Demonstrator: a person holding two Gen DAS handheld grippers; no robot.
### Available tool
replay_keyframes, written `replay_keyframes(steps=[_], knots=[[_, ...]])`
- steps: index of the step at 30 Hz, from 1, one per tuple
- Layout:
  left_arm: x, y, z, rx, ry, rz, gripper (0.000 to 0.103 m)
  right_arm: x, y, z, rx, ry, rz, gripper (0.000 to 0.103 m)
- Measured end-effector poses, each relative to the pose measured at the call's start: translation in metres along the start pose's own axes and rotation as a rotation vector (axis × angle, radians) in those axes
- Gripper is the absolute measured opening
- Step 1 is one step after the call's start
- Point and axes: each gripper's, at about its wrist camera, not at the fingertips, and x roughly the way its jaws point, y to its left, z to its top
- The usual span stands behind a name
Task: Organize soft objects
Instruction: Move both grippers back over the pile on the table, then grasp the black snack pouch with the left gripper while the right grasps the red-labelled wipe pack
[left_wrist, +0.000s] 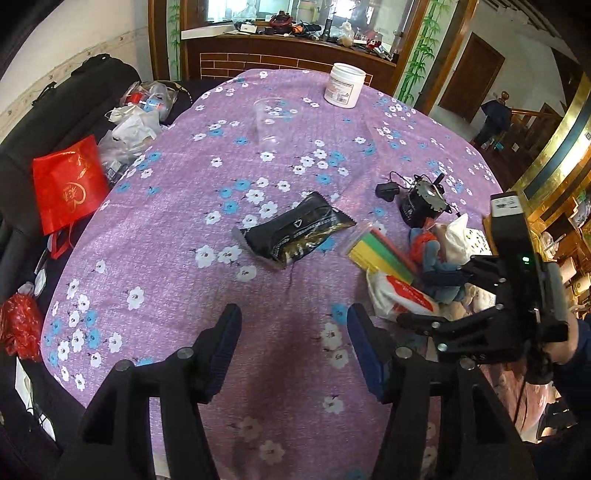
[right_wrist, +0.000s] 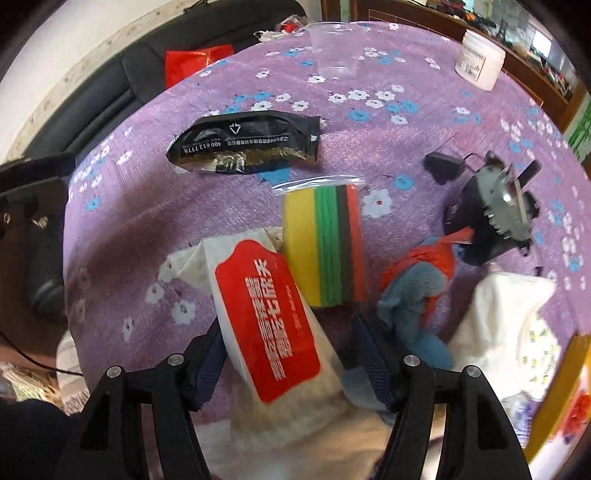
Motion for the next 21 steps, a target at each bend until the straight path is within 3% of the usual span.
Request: replay_keyframes(steps=[1, 2, 11, 17, 21], knots=[[0.001, 0.001, 0.000, 0.001, 0.002, 0.005, 0.064, 0.000, 0.000, -0.001, 0.013, -0.003, 0.003, 0.051], [0.001, 0.001, 0.001, 0.002, 0.002, 0.007, 0.064, 0.000, 0.002, -0.001, 0.026, 0.001, 0.003, 0.048], [0.023, -0.004, 0.035, 0.105, 0.008, 0.041, 0.069, -0.051, 0.005, -0.019, 0.179, -0.137, 0.124, 0.047], [0.078, -0.015, 0.064, 0.256, 0.090, 0.084, 0.069, -0.076, 0.001, -0.034, 0.225, -0.179, 0.132, 0.047], [0.115, -0.017, 0.075, 0.305, 0.148, 0.118, 0.069, -0.086, -0.002, -0.042, 0.256, -0.195, 0.131, 0.047]])
